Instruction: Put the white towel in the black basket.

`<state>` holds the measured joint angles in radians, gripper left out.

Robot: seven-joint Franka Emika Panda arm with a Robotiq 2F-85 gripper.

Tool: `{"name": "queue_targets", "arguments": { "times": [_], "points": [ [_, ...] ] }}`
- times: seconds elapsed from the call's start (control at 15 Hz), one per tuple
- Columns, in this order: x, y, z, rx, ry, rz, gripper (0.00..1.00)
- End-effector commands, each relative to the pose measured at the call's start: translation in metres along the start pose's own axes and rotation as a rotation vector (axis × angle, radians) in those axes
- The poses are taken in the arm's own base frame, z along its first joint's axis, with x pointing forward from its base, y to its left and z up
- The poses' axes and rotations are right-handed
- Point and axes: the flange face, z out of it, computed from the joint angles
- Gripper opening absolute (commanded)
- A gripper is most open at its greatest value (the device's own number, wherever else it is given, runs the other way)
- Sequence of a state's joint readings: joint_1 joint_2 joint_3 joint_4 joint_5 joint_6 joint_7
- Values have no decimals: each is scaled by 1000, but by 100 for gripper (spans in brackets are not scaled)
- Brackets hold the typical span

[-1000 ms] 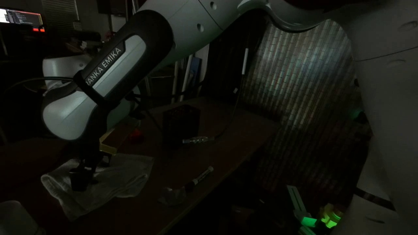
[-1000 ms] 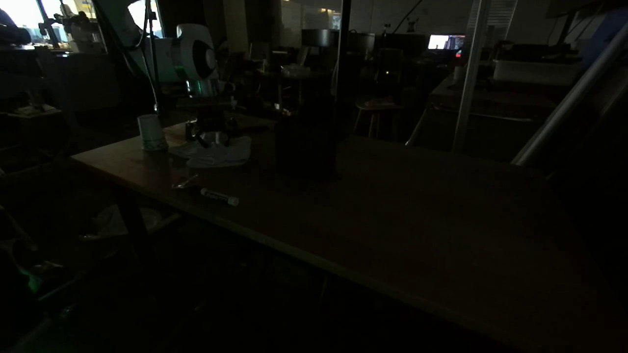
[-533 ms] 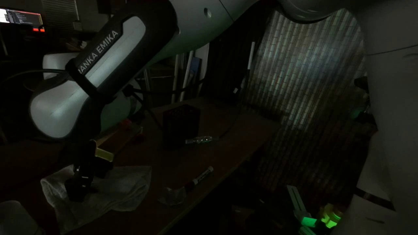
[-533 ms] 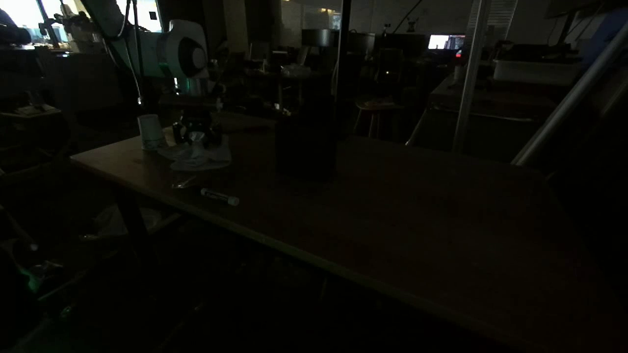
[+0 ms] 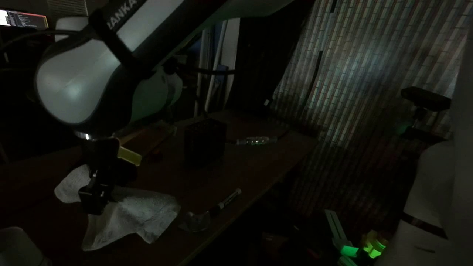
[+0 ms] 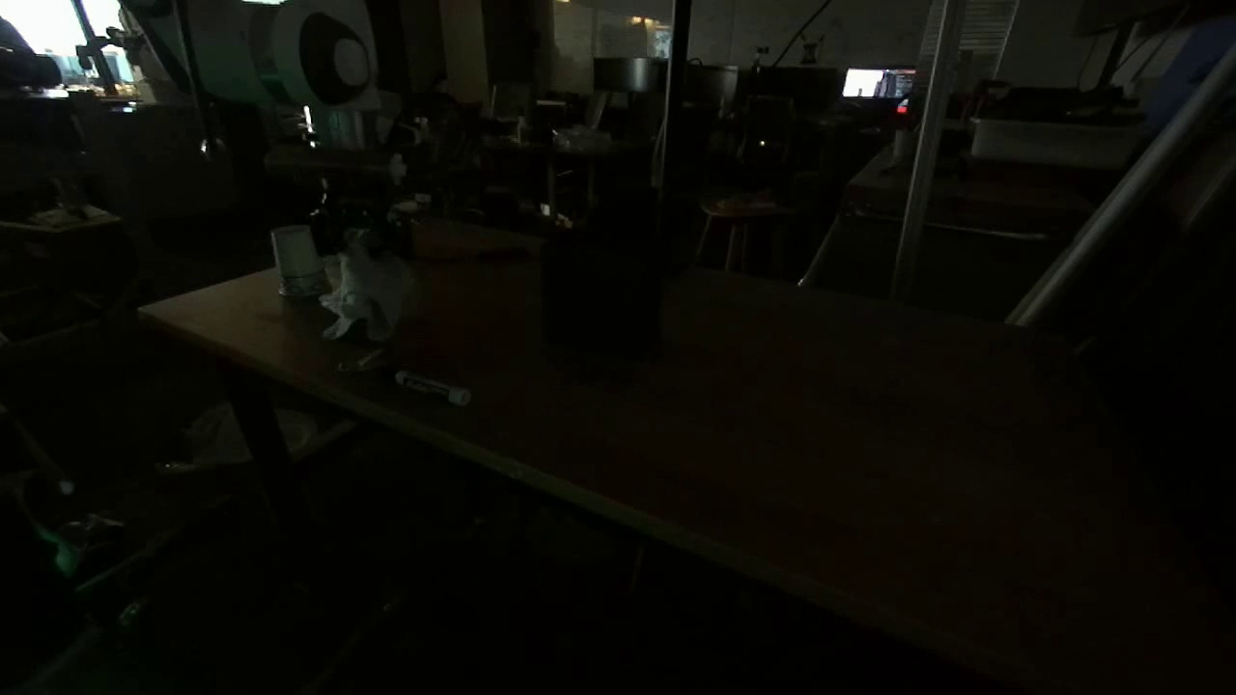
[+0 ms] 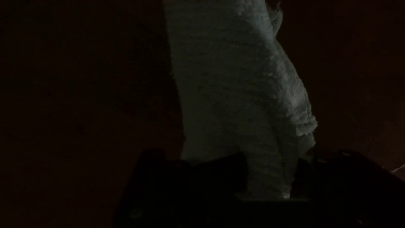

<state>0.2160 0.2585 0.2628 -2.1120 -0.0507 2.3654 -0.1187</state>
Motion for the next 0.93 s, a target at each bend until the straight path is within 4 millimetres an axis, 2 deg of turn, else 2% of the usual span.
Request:
{"name": "queue_targets", "arguments": {
  "times": [0.0, 0.2, 0.4, 0.53, 0.73, 0.87],
  "points": [
    [-37, 15, -62, -76, 39, 41, 0],
    [-55, 52, -105, -142, 58, 75, 0],
    [-70, 112, -147, -219, 66, 108, 0],
    [-78, 153, -167, -257, 72, 124, 0],
    [-84, 208, -183, -283, 75, 142, 0],
    [-87, 240, -186, -287, 70, 157, 0]
  ]
}}
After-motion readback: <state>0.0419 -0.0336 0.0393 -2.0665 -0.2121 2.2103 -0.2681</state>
